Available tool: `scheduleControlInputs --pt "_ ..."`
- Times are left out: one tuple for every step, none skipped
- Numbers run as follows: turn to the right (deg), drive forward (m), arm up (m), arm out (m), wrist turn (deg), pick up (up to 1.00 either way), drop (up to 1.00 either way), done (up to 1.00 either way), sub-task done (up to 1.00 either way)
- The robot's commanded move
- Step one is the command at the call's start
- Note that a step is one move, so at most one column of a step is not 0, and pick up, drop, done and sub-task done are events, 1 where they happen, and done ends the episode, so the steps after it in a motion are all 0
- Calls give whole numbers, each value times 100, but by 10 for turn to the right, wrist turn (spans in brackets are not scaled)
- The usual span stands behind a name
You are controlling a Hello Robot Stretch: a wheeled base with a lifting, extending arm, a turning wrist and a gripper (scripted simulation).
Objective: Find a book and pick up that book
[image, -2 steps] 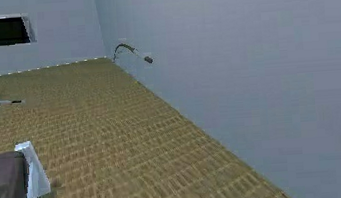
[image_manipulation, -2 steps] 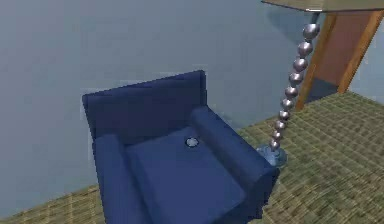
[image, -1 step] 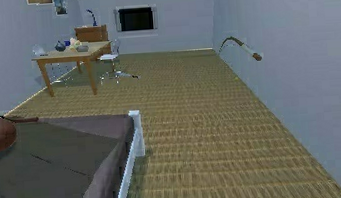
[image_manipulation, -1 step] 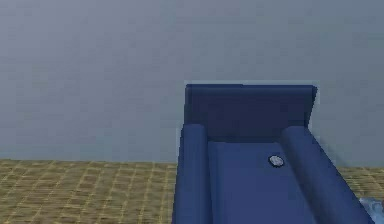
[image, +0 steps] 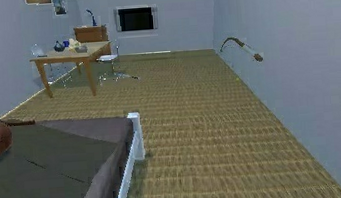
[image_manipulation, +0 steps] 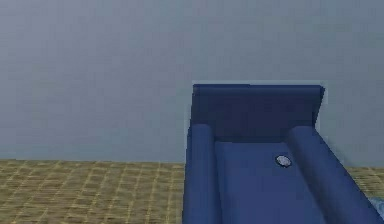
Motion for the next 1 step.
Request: scheduleControlInputs --pt "0 100 0 0 0 0 0 0 0"
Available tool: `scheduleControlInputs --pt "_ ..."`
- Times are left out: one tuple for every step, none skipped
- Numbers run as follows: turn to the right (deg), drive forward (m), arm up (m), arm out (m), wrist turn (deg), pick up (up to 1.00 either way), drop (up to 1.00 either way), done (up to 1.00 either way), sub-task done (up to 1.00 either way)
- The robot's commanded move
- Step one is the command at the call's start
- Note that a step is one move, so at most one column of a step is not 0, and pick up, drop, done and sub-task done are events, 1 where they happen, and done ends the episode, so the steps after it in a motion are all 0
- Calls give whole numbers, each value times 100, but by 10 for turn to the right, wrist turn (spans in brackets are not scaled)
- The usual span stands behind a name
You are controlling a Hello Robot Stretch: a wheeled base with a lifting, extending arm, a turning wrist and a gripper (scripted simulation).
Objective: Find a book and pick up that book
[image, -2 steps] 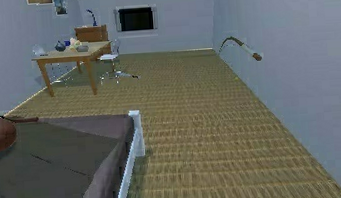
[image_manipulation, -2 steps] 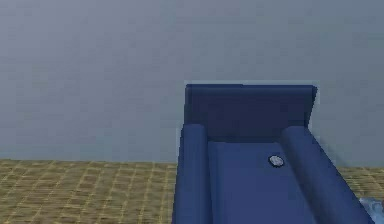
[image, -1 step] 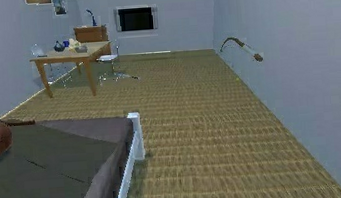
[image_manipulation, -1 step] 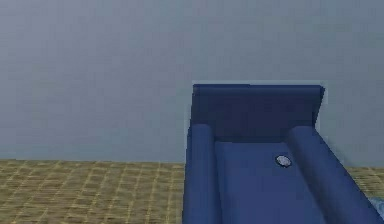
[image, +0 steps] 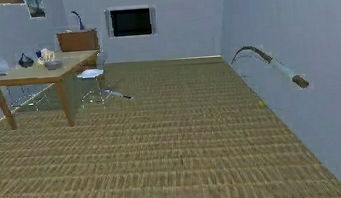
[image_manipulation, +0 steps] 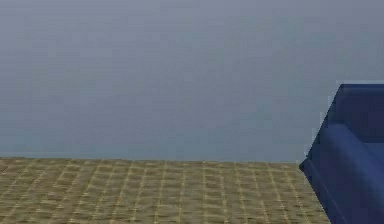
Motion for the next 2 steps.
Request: scheduleControlInputs --pt "0 90 0 0 0 0 0 0 0" --pt "-60 0 0 0 0 0 0 0 0"
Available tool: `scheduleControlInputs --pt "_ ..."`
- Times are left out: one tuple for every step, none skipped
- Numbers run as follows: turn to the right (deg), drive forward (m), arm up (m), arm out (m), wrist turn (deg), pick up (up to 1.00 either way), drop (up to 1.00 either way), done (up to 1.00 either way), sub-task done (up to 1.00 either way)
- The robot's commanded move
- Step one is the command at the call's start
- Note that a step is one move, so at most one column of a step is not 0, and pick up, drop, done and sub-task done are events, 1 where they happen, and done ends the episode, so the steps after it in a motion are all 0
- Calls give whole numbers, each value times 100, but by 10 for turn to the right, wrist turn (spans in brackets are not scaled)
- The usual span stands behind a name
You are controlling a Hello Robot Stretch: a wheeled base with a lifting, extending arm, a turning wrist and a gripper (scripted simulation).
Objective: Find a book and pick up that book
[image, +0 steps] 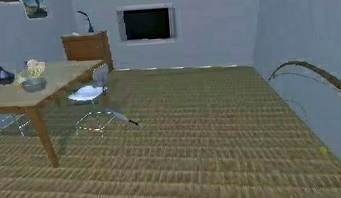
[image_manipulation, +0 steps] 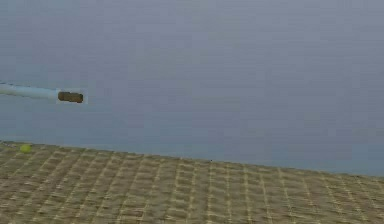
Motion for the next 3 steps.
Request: scheduleControlInputs --pt "0 100 0 0 0 0 0 0 0" --pt "0 100 0 0 0 0 0 0 0" --pt "-60 0 0 0 0 0 0 0 0"
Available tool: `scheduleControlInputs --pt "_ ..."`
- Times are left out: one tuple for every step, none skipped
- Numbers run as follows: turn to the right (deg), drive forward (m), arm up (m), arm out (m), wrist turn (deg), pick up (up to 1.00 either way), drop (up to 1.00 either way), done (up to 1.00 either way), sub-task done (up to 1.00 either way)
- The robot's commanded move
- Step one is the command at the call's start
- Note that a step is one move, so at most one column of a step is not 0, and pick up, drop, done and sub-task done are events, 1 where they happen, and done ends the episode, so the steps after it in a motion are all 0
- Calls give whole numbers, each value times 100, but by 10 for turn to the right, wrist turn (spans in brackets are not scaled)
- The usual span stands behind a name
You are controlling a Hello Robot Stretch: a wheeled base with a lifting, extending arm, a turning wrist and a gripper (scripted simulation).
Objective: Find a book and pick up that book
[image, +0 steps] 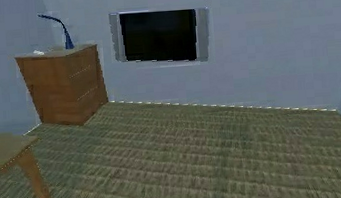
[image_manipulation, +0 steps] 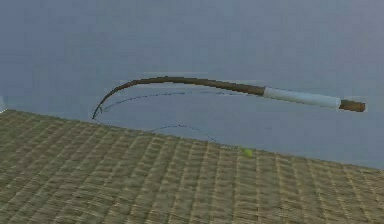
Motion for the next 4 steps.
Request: scheduleControlInputs --pt "0 45 0 0 0 0 0 0 0" --pt "-180 0 0 0 0 0 0 0 0" --pt "0 100 0 0 0 0 0 0 0" --pt "-60 0 0 0 0 0 0 0 0"
